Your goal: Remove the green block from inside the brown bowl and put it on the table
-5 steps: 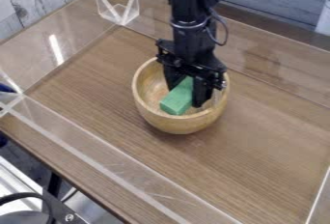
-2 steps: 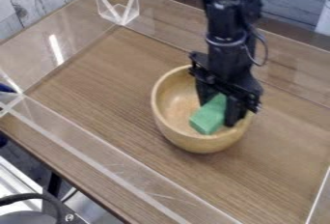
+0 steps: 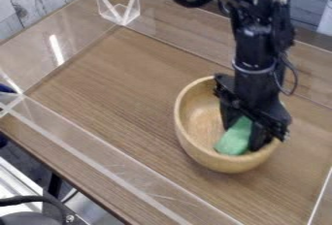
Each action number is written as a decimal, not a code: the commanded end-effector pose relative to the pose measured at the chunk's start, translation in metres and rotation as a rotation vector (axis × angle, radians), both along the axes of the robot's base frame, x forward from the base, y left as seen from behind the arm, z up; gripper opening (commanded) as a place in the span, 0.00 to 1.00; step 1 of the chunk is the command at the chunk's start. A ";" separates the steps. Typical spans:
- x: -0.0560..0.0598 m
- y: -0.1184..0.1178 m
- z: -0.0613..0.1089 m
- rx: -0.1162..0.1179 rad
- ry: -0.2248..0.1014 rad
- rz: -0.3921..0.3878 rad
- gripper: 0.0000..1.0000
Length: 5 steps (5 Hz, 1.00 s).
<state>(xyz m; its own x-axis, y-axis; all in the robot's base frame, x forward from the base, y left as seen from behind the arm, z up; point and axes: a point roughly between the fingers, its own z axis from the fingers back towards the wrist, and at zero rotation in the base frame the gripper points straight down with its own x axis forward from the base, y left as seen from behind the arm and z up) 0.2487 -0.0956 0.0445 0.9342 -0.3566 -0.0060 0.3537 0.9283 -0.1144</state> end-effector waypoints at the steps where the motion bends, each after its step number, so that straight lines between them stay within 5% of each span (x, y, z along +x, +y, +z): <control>1: 0.001 -0.009 -0.005 -0.009 -0.009 -0.021 0.00; 5: -0.002 0.001 -0.014 0.000 0.017 0.008 0.00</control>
